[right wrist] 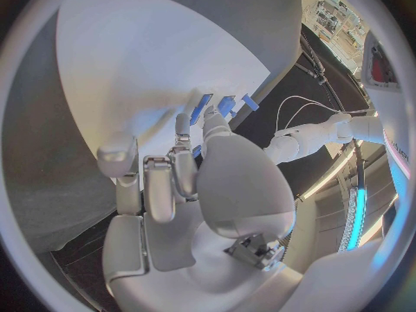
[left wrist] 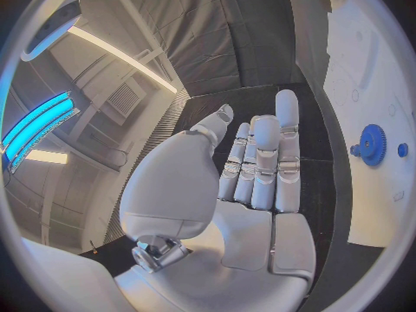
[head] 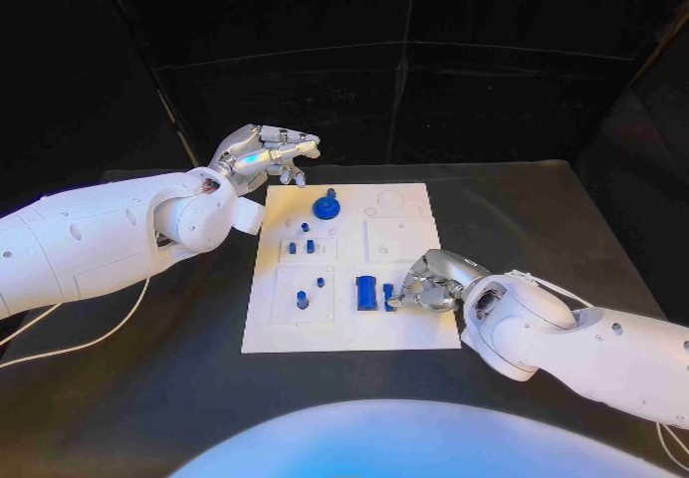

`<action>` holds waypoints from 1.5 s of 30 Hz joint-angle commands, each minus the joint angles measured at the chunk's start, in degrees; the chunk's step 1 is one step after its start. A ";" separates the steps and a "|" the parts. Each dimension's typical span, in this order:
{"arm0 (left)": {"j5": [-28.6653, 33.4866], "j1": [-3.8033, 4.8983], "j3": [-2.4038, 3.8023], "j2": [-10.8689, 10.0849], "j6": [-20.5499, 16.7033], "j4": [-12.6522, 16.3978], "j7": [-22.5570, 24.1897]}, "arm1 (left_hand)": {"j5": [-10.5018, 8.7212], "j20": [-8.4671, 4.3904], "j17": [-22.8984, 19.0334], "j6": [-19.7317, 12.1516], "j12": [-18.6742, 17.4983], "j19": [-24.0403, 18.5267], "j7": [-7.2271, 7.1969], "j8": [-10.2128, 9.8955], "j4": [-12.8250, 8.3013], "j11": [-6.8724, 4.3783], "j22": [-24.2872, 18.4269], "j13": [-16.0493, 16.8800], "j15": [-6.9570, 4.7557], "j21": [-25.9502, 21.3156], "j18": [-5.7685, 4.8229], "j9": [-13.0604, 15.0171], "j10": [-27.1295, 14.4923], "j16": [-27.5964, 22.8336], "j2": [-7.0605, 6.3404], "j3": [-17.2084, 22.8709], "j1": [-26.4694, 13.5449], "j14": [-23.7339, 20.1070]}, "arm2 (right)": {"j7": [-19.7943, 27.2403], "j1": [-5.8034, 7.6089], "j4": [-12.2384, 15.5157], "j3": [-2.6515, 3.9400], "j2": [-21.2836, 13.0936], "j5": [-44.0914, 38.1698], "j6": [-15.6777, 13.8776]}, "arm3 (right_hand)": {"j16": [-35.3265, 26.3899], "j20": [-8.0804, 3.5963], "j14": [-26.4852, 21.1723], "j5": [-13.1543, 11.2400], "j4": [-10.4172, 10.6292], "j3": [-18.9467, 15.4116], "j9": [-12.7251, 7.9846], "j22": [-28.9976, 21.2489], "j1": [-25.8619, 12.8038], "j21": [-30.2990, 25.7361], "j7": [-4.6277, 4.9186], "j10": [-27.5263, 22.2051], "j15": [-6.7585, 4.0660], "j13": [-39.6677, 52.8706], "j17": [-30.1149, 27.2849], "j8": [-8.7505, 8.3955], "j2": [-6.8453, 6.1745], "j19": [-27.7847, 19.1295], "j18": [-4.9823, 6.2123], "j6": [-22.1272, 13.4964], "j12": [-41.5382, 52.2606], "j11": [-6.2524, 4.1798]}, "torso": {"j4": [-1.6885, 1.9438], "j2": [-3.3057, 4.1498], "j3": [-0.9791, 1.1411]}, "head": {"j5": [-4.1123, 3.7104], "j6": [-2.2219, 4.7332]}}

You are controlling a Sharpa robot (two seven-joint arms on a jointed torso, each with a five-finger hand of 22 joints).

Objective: Assemble the parts on the task board

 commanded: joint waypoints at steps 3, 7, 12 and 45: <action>0.21 0.08 0.04 0.13 0.57 -0.10 0.25 | 0.23 0.40 -0.07 -0.33 0.21 0.10 0.04 0.29 0.02 0.04 -0.07 0.09 -0.02 -0.39 0.79 -0.07 -0.39 0.21 0.30 -0.31 -0.13 -0.57 | 9.16 0.14 0.69 0.04 -1.67 7.17 -5.11 | -1.01 0.05 4.45 1.68 -0.04 -1.23 -0.39 -1.96 -0.36 -1.38 0.98 -1.21 0.30 -0.81 7.26 -1.75 0.55 -1.02 -0.65 -2.75 -0.93 0.89 | 0.06 -0.18 -0.09 | -0.23 0.34; 0.29 0.08 0.03 0.24 0.50 -0.22 0.35 | 0.23 0.41 -0.14 -0.38 0.29 0.11 0.05 0.32 0.08 0.05 -0.10 0.10 -0.01 -0.43 0.80 -0.07 -0.46 0.24 0.36 -0.41 -0.13 -0.60 | 18.61 1.27 -1.20 0.07 -2.56 17.17 -6.30 | -3.24 0.91 3.53 3.64 -1.11 -1.91 -1.00 -7.46 1.31 -4.46 2.24 -3.65 1.27 -3.53 3.44 -3.62 1.13 -3.77 0.26 -5.47 -3.90 2.04 | 0.11 -0.40 -0.21 | -0.55 1.20; 1.26 0.08 0.03 0.59 0.12 -0.83 0.51 | 0.21 0.42 -0.16 -0.40 0.33 0.11 0.06 0.33 0.12 0.06 -0.11 0.10 0.00 -0.44 0.79 -0.07 -0.48 0.25 0.33 -0.49 -0.18 -0.61 | 32.13 4.85 -8.40 0.09 -1.44 38.29 -4.17 | -17.85 2.37 -3.34 4.26 -3.15 -1.85 -2.09 -25.70 4.83 -17.35 4.22 -20.59 2.83 -23.58 -16.54 -6.09 2.99 -14.56 2.83 -9.26 -26.50 3.83 | 0.27 -1.22 -0.72 | -1.51 2.81; 6.65 -2.87 0.59 5.45 -6.96 -7.92 2.07 | -5.54 1.59 -29.93 -27.41 -11.53 -46.13 -4.78 -6.46 0.31 -1.24 -26.32 -4.73 3.13 -30.70 -3.79 -3.93 -29.73 -54.07 3.59 -9.03 -32.40 -41.90 | 51.35 8.77 -31.21 1.72 10.54 65.76 0.41 | -87.01 5.55 -50.49 -3.18 -11.13 1.32 -18.16 -52.43 -29.33 -63.79 2.49 -50.13 8.33 -75.08 -70.51 -19.29 1.25 -47.33 -1.52 -32.98 -69.54 5.88 | 1.78 -3.91 -0.56 | -1.28 11.19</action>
